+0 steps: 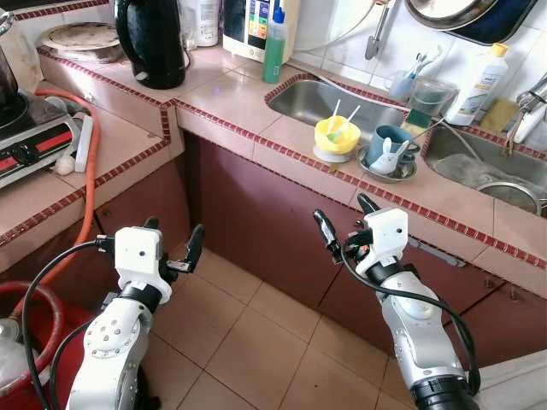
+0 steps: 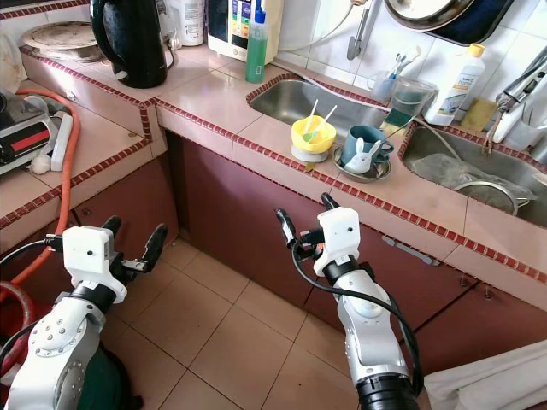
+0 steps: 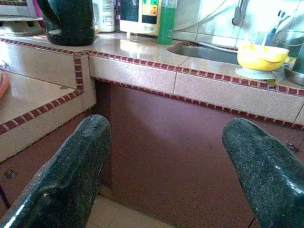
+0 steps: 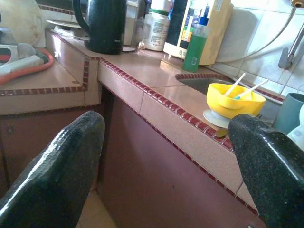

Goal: Kitchen organization

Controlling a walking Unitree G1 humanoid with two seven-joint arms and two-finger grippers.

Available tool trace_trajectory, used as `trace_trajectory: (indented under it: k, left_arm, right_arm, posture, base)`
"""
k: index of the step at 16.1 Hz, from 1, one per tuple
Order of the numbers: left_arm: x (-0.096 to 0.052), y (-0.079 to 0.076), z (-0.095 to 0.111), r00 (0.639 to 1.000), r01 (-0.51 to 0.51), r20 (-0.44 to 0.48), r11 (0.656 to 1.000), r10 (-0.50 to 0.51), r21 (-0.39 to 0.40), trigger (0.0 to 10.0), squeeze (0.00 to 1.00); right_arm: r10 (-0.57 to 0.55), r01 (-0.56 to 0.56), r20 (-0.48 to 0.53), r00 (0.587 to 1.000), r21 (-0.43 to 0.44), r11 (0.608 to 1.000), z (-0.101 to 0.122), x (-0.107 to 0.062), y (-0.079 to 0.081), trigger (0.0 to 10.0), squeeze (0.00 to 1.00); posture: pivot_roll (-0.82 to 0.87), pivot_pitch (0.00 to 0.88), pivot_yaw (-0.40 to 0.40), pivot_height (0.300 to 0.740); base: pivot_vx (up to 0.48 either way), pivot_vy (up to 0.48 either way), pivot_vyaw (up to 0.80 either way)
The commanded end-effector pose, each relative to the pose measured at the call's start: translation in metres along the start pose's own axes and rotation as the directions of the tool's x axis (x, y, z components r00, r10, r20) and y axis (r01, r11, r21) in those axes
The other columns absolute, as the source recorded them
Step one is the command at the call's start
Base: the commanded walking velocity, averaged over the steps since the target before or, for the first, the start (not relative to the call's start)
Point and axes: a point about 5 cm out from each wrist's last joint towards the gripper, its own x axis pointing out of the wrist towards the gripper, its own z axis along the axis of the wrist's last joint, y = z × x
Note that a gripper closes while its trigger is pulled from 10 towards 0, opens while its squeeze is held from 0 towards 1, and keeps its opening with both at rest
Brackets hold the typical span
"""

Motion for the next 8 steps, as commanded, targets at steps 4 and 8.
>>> trace_trajectory:
  k: [4,8]
  left_arm:
    - [0.0037,-0.0072,0.0055,0.999,0.027,0.019,1.000,-0.026,-0.016,10.0,0.00]
    - [0.0055,-0.0084,0.0065,0.999,0.031,0.024,0.999,-0.030,-0.023,10.0,0.00]
  right_arm:
    - [0.008,-0.008,0.020,1.000,-0.011,1.000,0.0065,0.0002,-0.0017,10.0,0.00]
    - [0.005,-0.005,0.016,1.000,-0.022,1.000,0.0064,-0.0010,-0.0036,10.0,0.00]
  posture:
    - [0.06,0.000,-0.120,0.740]
    - [0.06,0.000,-0.120,0.740]
  base:
    - [0.296,0.000,0.00]
    - [0.333,0.000,0.00]
